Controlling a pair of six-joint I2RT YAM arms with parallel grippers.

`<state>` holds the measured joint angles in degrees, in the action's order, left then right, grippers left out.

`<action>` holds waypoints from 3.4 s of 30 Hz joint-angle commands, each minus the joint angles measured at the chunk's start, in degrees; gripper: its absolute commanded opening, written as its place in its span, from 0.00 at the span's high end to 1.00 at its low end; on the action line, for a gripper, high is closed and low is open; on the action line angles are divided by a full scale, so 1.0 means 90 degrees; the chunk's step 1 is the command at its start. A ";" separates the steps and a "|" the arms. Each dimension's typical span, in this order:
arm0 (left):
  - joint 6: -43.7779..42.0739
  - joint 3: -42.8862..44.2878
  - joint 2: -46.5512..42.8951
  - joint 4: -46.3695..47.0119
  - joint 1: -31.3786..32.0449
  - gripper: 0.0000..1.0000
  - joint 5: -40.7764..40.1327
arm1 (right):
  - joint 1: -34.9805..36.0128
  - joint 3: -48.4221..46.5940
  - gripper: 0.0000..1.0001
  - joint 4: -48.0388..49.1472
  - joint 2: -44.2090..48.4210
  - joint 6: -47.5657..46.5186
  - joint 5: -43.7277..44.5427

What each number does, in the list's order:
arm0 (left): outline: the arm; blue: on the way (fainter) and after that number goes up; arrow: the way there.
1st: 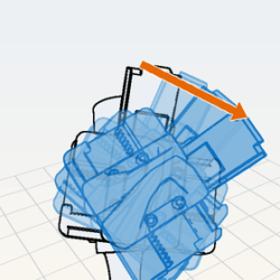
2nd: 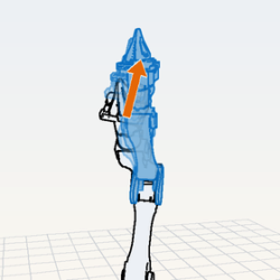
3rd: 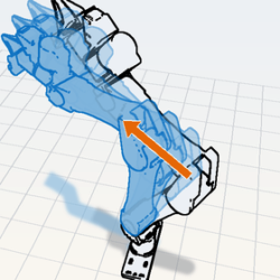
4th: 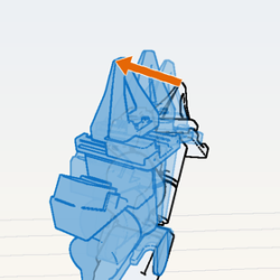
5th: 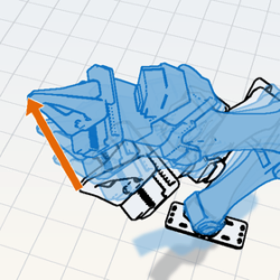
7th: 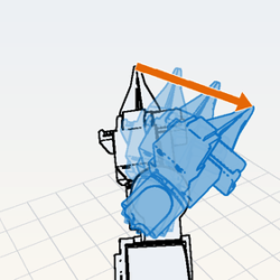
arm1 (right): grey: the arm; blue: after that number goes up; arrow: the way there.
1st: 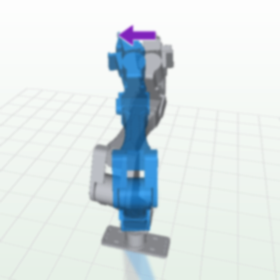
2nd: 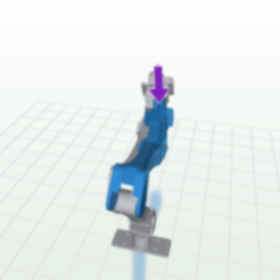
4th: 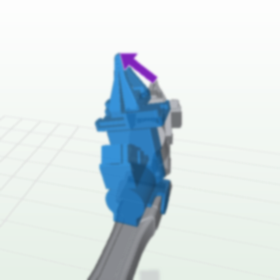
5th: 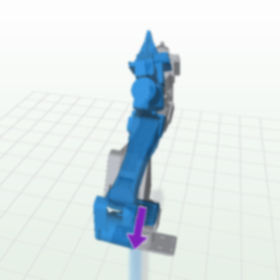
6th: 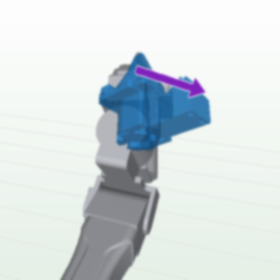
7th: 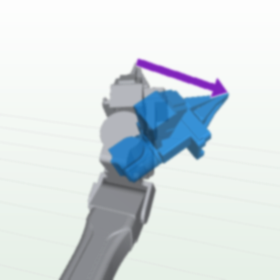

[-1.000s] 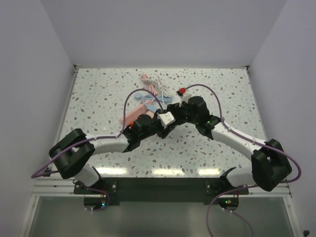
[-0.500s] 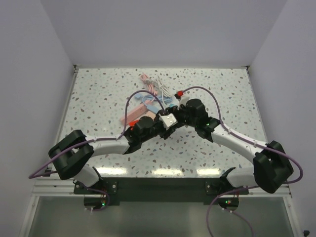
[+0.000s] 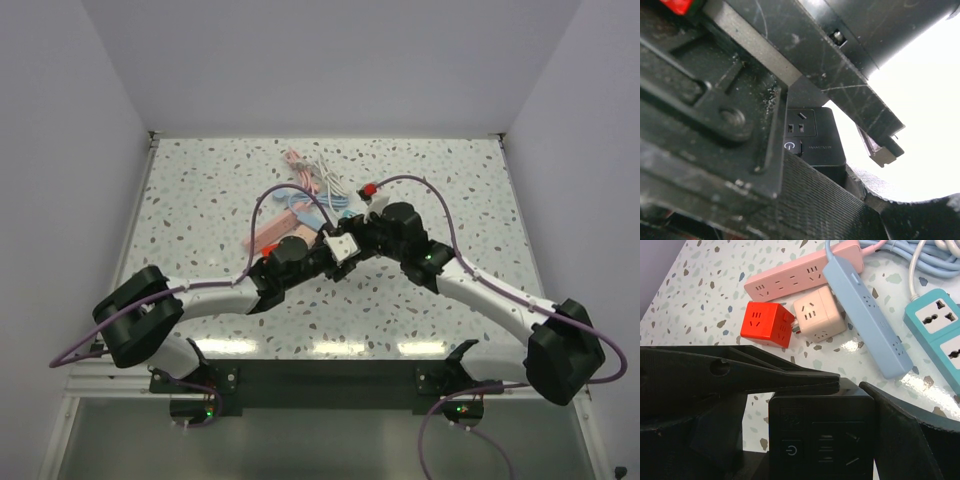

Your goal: Insert the plug

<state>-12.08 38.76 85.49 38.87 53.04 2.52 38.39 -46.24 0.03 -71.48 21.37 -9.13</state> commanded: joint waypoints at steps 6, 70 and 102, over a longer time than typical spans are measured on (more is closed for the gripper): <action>-0.0172 0.0322 -0.0153 0.0642 -0.0160 1.00 -0.0641 | 0.0168 0.0245 0.03 -0.0716 0.0550 -0.0196 -0.0314; 0.0307 -0.0528 -0.1325 -0.0393 -0.1684 0.11 0.2992 | -0.1893 -0.2441 1.00 -0.1508 -0.2595 -0.2775 -0.0483; 0.0589 -0.0372 -0.1131 -0.0618 -0.1723 0.09 0.2337 | -0.1854 -0.2655 1.00 -0.1244 -0.3122 -0.2344 -0.0021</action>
<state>-8.01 33.12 73.69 34.41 37.89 23.73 21.52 -66.65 -11.94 -99.50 5.04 -6.22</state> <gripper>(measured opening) 0.908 0.640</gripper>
